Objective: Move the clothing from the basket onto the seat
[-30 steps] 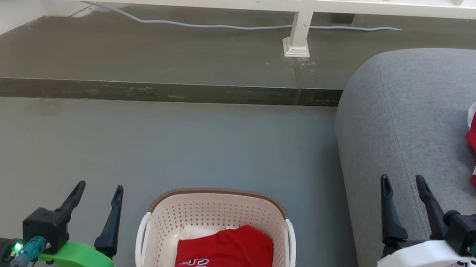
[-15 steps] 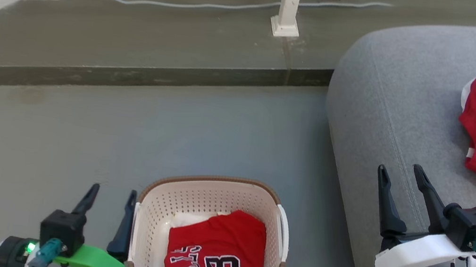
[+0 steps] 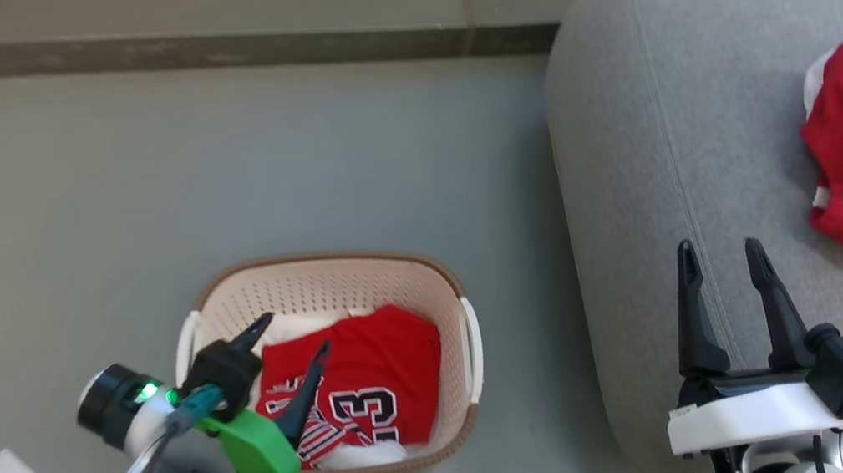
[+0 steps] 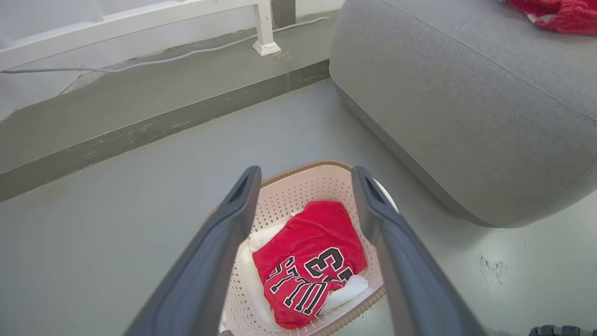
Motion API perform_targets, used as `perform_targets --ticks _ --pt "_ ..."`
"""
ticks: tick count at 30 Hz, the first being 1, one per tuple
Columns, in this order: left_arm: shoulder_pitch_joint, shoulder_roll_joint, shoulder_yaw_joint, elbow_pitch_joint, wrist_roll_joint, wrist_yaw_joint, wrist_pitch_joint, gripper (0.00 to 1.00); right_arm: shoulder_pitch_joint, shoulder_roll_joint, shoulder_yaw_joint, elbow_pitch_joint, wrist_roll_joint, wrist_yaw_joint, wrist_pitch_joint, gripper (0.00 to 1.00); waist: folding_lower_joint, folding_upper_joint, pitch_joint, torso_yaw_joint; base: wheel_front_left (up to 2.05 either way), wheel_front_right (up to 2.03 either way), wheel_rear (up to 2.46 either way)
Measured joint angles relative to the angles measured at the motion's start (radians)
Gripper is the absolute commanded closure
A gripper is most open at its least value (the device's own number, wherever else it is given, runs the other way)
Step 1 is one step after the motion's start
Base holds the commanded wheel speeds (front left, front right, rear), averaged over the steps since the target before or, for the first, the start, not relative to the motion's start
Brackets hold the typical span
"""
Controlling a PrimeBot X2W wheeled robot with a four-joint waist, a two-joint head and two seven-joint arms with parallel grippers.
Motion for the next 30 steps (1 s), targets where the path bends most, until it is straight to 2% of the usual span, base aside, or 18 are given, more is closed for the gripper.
perform_targets --ticks 12,19,30 --pt "-0.149 -0.003 -0.108 0.221 0.083 -0.063 0.120 0.00 -0.066 0.031 0.010 -0.052 0.012 0.007 -0.020 0.00 0.0001 0.0000 0.161 -0.088 0.00 0.00 0.00" --pt "-0.249 0.014 -0.114 0.330 0.133 -0.087 0.184 0.00 -0.106 0.052 0.026 -0.073 0.030 0.017 -0.037 0.00 0.0001 0.0000 0.260 -0.139 0.00 0.00 0.00" --pt "-0.400 0.070 -0.101 0.455 0.166 -0.096 0.253 0.00 -0.165 0.077 0.037 -0.095 0.053 0.020 -0.057 0.00 0.0002 0.0000 0.420 -0.208 0.00 0.00 0.00"
